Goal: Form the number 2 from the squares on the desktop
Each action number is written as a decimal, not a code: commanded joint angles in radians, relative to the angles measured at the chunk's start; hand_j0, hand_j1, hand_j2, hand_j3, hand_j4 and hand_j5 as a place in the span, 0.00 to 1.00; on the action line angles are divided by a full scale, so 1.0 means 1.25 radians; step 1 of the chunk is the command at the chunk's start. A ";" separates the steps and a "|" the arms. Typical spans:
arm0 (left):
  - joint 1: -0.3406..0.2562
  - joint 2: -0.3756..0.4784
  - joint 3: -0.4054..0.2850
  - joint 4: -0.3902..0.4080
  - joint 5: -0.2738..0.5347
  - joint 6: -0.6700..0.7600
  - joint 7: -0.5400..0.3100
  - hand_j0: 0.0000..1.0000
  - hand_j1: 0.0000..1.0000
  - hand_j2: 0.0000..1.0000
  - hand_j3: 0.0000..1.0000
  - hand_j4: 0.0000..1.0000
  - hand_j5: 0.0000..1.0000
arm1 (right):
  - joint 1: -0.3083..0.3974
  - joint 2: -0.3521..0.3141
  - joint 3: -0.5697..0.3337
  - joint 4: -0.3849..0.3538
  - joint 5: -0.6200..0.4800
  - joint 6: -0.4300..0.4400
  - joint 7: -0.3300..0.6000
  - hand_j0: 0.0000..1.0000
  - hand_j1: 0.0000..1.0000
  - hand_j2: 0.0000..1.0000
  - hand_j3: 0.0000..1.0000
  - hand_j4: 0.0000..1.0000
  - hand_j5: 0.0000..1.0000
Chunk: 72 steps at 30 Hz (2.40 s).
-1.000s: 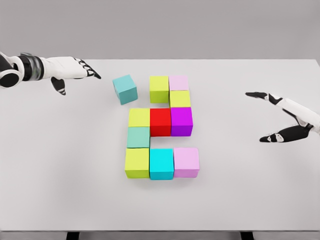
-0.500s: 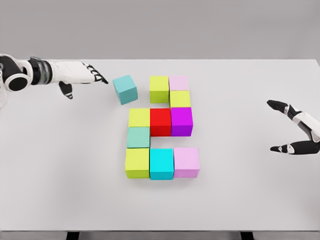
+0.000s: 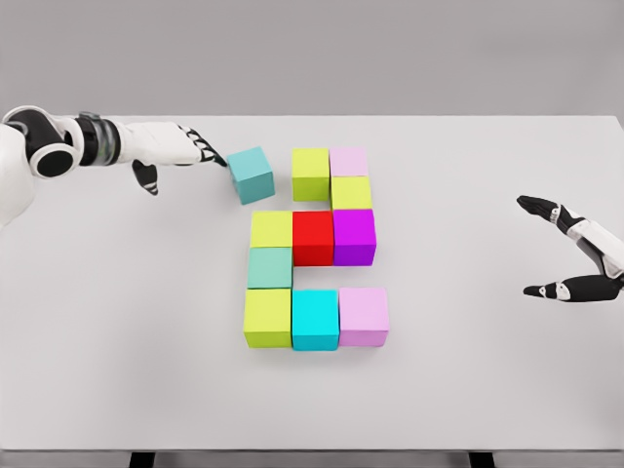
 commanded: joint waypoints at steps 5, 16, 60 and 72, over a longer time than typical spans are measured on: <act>-0.004 -0.002 0.003 0.001 0.005 0.001 0.000 1.00 1.00 1.00 1.00 1.00 1.00 | 0.000 -0.001 0.000 -0.002 -0.006 0.002 -0.001 1.00 1.00 1.00 1.00 1.00 1.00; -0.007 -0.020 0.005 0.010 0.006 0.001 0.000 1.00 1.00 1.00 1.00 1.00 1.00 | 0.000 0.000 0.001 -0.002 -0.006 0.002 -0.001 1.00 1.00 1.00 1.00 1.00 1.00; -0.015 -0.023 -0.002 0.017 0.008 0.001 0.000 1.00 1.00 1.00 1.00 1.00 1.00 | 0.000 0.000 0.000 0.006 -0.006 0.002 -0.001 1.00 1.00 1.00 1.00 1.00 1.00; -0.012 -0.040 -0.002 0.018 0.004 0.001 -0.001 1.00 1.00 1.00 1.00 1.00 1.00 | 0.001 0.000 0.000 0.006 -0.006 0.002 -0.001 1.00 1.00 1.00 1.00 1.00 1.00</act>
